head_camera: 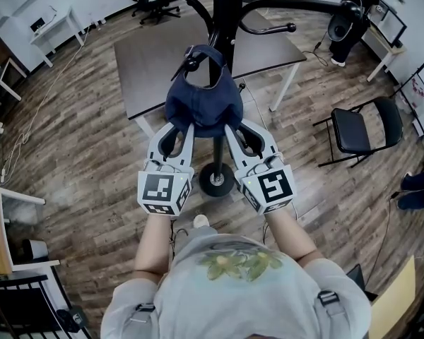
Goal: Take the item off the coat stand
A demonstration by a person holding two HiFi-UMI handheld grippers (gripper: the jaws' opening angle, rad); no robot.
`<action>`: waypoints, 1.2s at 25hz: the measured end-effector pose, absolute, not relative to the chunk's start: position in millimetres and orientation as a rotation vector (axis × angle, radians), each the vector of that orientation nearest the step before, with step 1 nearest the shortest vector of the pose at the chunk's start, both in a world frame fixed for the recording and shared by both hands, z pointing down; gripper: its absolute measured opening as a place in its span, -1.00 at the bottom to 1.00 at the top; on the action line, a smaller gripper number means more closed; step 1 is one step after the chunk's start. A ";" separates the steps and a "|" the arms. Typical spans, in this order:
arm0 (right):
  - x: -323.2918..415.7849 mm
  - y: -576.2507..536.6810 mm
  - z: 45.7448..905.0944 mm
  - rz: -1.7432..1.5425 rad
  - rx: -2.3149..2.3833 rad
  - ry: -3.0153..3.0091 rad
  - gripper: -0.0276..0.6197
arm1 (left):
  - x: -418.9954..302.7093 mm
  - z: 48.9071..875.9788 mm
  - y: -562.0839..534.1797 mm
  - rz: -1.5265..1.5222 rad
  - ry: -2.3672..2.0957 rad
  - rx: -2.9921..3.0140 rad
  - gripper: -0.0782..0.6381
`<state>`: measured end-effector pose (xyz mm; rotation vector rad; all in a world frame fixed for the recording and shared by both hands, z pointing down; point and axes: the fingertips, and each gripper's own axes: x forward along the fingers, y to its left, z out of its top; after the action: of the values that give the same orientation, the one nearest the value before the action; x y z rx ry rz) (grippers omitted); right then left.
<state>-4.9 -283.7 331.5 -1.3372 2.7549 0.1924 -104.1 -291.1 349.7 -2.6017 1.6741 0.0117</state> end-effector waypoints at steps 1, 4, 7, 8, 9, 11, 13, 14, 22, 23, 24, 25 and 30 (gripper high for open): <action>-5.4 -281.4 330.2 0.198 -1.334 2.755 -0.75 | -104.5 349.3 -288.7 0.015 1.679 -2.599 -0.56; -7.4 -274.3 328.7 0.200 -1.316 2.753 -0.75 | -106.1 348.4 -281.6 0.026 1.693 -2.588 -0.56; -9.6 -267.5 326.8 0.214 -1.298 2.757 -0.75 | -108.6 347.7 -273.6 0.036 1.707 -2.574 -0.56; -9.7 -265.0 326.5 0.220 -1.292 2.758 -0.75 | -108.8 347.8 -270.7 0.039 1.711 -2.569 -0.56; -9.3 -262.4 326.9 0.222 -1.285 2.758 -0.75 | -108.6 348.4 -267.9 0.041 1.714 -2.564 -0.56; -7.5 -256.9 329.7 0.219 -1.274 2.758 -0.75 | -106.9 350.9 -262.0 0.038 1.720 -2.558 -0.56; -5.8 -250.0 333.8 0.212 -1.267 2.757 -0.75 | -105.5 354.6 -254.4 0.032 1.725 -2.555 -0.56; -5.4 -246.2 335.7 0.207 -1.265 2.757 -0.74 | -105.2 356.6 -250.1 0.029 1.729 -2.555 -0.56; -6.3 -223.3 350.6 0.167 -1.252 2.776 -0.74 | -106.6 370.4 -222.9 0.011 1.753 -2.563 -0.56; -4.7 -220.7 352.7 0.163 -1.252 2.778 -0.74 | -105.0 372.3 -219.6 0.010 1.756 -2.564 -0.56; -3.1 -218.2 354.8 0.160 -1.253 2.780 -0.74 | -103.5 374.3 -216.5 0.009 1.757 -2.565 -0.56; -1.7 -215.7 356.9 0.157 -1.254 2.782 -0.74 | -102.1 376.4 -213.5 0.008 1.758 -2.567 -0.56; 4.4 -205.0 367.7 0.136 -1.259 2.800 -0.75 | -95.7 387.8 -200.7 0.004 1.769 -2.586 -0.56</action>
<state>4.4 -205.0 367.7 -1.2587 2.7996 0.1358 -95.7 -200.7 387.8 -2.5857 1.7694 0.0045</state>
